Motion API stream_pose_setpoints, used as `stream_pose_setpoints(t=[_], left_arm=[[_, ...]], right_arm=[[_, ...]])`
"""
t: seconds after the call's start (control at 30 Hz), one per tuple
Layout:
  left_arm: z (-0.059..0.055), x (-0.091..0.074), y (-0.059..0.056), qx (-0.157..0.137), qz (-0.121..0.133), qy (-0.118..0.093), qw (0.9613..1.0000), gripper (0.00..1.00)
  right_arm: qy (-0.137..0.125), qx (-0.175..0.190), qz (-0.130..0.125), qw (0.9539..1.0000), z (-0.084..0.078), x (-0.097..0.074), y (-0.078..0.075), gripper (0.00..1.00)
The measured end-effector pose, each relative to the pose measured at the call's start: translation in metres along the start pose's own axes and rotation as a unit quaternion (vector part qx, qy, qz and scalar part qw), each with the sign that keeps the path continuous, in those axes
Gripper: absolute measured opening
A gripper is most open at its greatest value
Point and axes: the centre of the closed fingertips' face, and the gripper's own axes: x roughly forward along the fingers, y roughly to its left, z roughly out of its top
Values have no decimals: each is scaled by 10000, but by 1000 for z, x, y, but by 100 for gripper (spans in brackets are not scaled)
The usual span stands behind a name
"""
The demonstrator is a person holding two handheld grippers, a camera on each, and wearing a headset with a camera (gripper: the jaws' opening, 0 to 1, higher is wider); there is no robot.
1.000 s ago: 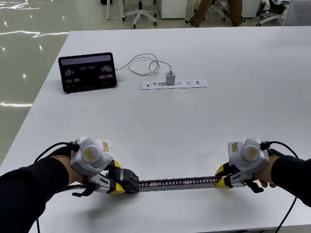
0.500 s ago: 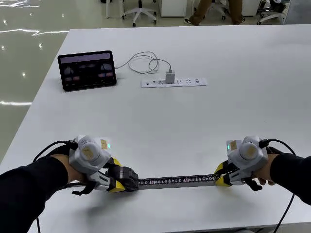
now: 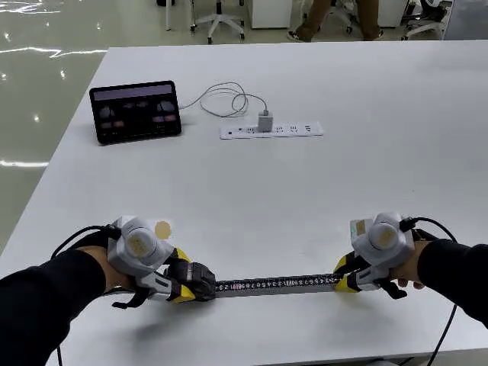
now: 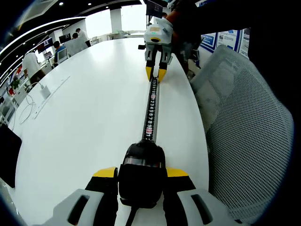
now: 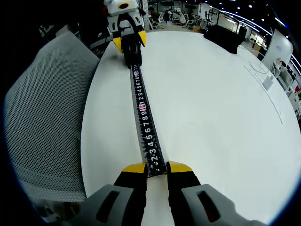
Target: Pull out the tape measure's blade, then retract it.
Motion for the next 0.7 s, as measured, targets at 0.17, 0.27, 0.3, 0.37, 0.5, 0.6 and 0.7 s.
stream_pose_setpoints(t=[0.17, 0.27, 0.3, 0.37, 0.5, 0.6, 0.7], left_arm=[[-4, -2, 3, -327, 171, -7, 9993, 34], [-8, -7, 13, -515, 511, -91, 9973, 42], [-8, -9, 16, -616, 615, -173, 9961, 45], [-10, -14, 20, -901, 772, -278, 9925, 51], [-24, -26, 26, -1524, 1043, -299, 9824, 66], [-24, -36, 30, -1838, 1203, -608, 9737, 81], [-32, -46, 28, -2189, 1327, -790, 9635, 90]], right_arm=[[49, -44, -214, 9997, 1, 0, -2, 14], [7, -34, -423, 9991, 2, -1, -5, 16], [-4, -40, -471, 9989, 2, -1, -5, 17], [-46, 7, -513, 9987, 3, -1, -4, 19], [-120, 120, -540, 9984, 2, -3, 4, 21], [-294, 296, -669, 9969, 4, -8, 5, 25], [-545, 558, -849, 9933, 7, -18, 5, 26]])
